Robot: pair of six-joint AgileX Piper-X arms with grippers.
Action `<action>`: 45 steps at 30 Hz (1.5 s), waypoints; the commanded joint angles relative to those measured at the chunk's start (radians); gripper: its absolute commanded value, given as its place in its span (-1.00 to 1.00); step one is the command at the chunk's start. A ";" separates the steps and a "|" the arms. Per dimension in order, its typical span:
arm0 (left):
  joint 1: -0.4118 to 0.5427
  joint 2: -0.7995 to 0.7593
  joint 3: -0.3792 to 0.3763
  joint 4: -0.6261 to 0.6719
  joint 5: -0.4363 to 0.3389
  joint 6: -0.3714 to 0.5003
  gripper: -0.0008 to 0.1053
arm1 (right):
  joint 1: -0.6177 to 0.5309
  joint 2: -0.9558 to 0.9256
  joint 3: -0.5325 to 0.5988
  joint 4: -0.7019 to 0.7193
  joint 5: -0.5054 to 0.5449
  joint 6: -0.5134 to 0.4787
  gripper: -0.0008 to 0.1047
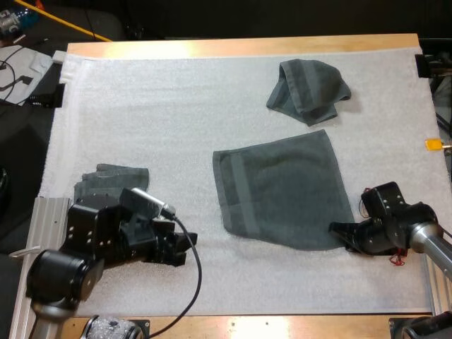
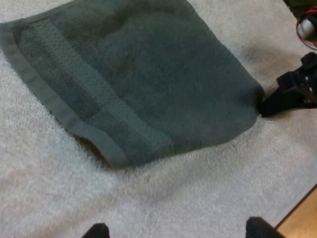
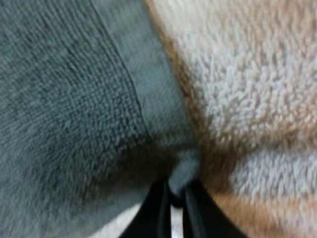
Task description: Pick towel from pile, fold and stack
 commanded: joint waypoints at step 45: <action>-0.228 0.831 0.040 -0.478 0.014 -0.059 0.07 | 0.000 -0.143 -0.002 0.122 0.003 -0.021 -0.98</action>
